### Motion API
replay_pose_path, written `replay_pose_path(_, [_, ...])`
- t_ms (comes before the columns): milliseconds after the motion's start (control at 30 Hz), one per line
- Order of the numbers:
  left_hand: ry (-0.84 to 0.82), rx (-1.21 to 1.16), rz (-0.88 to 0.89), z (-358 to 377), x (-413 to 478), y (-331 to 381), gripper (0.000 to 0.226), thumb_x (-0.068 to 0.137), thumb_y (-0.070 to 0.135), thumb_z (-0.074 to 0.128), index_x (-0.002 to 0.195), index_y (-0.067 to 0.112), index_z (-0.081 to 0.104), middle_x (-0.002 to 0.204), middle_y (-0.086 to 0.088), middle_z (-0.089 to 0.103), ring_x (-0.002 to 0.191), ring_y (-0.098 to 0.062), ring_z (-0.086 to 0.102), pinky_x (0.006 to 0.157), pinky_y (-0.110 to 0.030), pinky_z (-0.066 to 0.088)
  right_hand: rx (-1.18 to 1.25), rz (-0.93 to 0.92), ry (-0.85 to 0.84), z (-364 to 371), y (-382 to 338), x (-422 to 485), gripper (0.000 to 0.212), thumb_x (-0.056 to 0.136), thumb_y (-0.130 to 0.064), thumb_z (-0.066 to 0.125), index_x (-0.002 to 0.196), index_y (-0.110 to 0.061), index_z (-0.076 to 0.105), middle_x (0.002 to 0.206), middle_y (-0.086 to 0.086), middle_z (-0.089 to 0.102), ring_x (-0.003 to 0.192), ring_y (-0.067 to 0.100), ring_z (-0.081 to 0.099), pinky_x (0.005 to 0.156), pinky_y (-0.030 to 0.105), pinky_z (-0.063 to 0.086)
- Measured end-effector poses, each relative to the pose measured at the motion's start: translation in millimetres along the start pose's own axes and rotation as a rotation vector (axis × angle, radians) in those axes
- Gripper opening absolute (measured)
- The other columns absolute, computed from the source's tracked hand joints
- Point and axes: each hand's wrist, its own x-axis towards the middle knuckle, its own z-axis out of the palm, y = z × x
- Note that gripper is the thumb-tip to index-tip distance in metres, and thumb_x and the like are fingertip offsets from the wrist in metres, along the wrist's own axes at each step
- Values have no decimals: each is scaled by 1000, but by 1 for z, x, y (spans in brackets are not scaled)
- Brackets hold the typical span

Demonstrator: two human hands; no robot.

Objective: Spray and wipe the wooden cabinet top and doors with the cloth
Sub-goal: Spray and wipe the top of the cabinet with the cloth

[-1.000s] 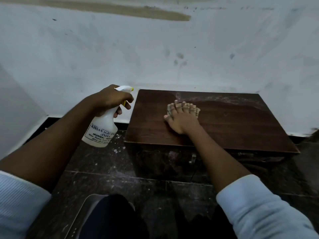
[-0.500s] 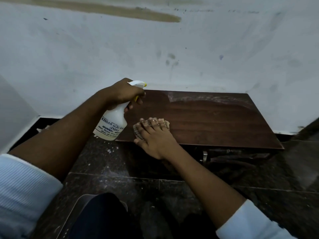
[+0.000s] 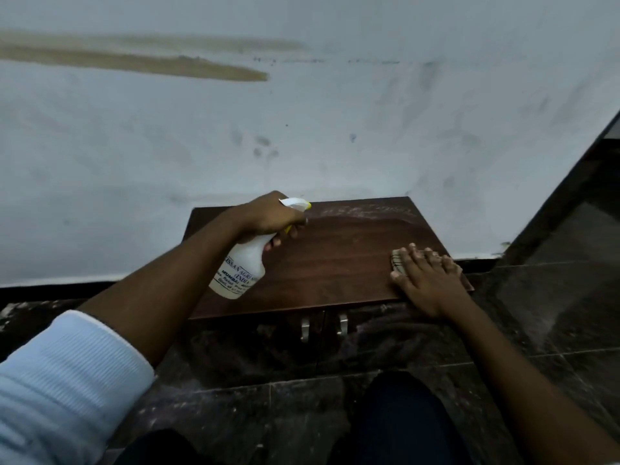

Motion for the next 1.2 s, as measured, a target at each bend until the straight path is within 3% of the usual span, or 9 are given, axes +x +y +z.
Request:
replay_pose_path(200, [-51, 10, 33, 44, 60, 35, 19, 97, 23, 67, 96, 5, 70, 86, -13, 73, 46, -19, 57, 43, -26, 47, 43, 95, 2, -8, 24, 34, 69, 104, -60, 18, 164, -30, 2, 172, -3, -6, 158, 26, -2, 125, 54, -4])
replay_pose_path(333, [-70, 79, 44, 69, 86, 45, 29, 100, 32, 63, 94, 5, 72, 80, -11, 72, 46, -20, 58, 43, -25, 48, 76, 107, 26, -9, 24, 46, 69, 105, -59, 16, 164, -26, 4, 172, 0, -4, 158, 27, -1, 125, 55, -6])
replay_pose_path(533, [-35, 81, 78, 77, 107, 55, 33, 94, 35, 63, 76, 8, 68, 74, -18, 71, 49, -26, 57, 44, -26, 48, 67, 88, 54, -6, 29, 55, 68, 105, -55, 18, 164, -24, 3, 172, 2, -3, 158, 28, 0, 125, 55, -4])
replay_pose_path(700, [-25, 80, 82, 74, 112, 52, 41, 85, 36, 65, 97, -3, 71, 96, -30, 77, 52, -28, 62, 43, -27, 49, 83, 96, 43, -10, 32, 82, 68, 105, -55, 17, 164, -22, 3, 172, 4, -2, 158, 31, 0, 126, 55, -3])
replay_pose_path(933, [-22, 101, 72, 63, 105, 39, 38, 100, 33, 64, 107, -4, 69, 99, -24, 78, 48, -24, 57, 41, -25, 48, 122, 134, 17, -25, 29, 148, 70, 105, -54, 16, 164, -19, 5, 172, 7, -2, 157, 35, 1, 125, 56, -1])
replay_pose_path(1200, [63, 140, 67, 37, 77, 15, 41, 99, 38, 66, 99, -3, 67, 96, -24, 76, 50, -23, 59, 42, -28, 48, 112, 198, 25, -35, -7, 195, 76, 102, -61, 17, 164, -17, 9, 172, 11, -2, 157, 40, 0, 123, 61, -4])
